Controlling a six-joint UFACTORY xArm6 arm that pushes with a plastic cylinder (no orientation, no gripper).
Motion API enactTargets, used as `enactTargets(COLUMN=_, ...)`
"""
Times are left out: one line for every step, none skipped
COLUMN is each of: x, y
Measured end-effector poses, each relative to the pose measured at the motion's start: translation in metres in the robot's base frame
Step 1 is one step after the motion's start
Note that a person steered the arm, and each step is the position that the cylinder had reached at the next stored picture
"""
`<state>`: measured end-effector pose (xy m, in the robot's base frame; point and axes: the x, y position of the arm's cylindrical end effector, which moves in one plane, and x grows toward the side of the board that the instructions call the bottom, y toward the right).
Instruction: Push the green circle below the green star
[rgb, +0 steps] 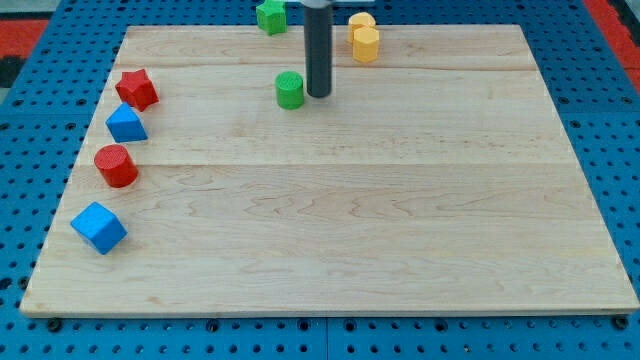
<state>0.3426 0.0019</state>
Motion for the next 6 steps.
enactTargets(x=-0.002, y=-0.044)
enactTargets(x=-0.049, y=-0.069)
enactTargets(x=-0.055, y=-0.069)
enactTargets(x=-0.038, y=-0.089)
enactTargets(x=-0.071, y=-0.114)
enactTargets(x=-0.115, y=-0.087)
